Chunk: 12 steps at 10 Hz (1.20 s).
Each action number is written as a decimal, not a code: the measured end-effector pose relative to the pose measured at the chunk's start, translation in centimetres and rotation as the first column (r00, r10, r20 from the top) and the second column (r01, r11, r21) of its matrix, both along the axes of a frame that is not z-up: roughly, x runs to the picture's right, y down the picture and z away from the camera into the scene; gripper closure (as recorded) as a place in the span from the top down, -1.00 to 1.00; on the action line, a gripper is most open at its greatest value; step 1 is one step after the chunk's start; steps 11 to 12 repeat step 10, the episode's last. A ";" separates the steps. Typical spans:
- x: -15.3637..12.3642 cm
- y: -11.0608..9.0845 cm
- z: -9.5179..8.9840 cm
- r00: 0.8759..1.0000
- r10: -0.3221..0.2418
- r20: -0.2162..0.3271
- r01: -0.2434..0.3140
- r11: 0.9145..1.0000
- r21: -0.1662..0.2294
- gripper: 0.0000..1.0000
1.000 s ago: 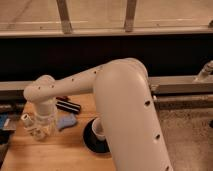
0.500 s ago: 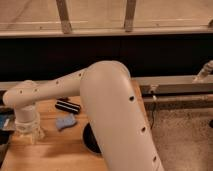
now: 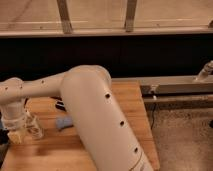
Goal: Knock the bottle over
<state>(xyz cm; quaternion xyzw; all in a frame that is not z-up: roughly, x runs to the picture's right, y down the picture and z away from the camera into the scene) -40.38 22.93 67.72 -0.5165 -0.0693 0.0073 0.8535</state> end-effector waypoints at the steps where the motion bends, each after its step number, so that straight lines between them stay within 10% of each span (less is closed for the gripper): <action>1: 0.6 -1.3 1.4 0.999 0.016 -0.029 -0.015 1.000 0.023 -1.00; 5: 5.7 -7.4 7.6 0.970 0.161 -0.184 -0.140 0.982 0.125 -1.00; 8: 10.6 -11.6 10.7 0.909 0.293 -0.295 -0.230 0.946 0.230 -1.00; 10: 15.7 -14.0 12.2 0.830 0.411 -0.378 -0.311 0.903 0.297 -1.00; 12: 15.7 -14.0 12.2 0.830 0.411 -0.378 -0.311 0.903 0.297 -1.00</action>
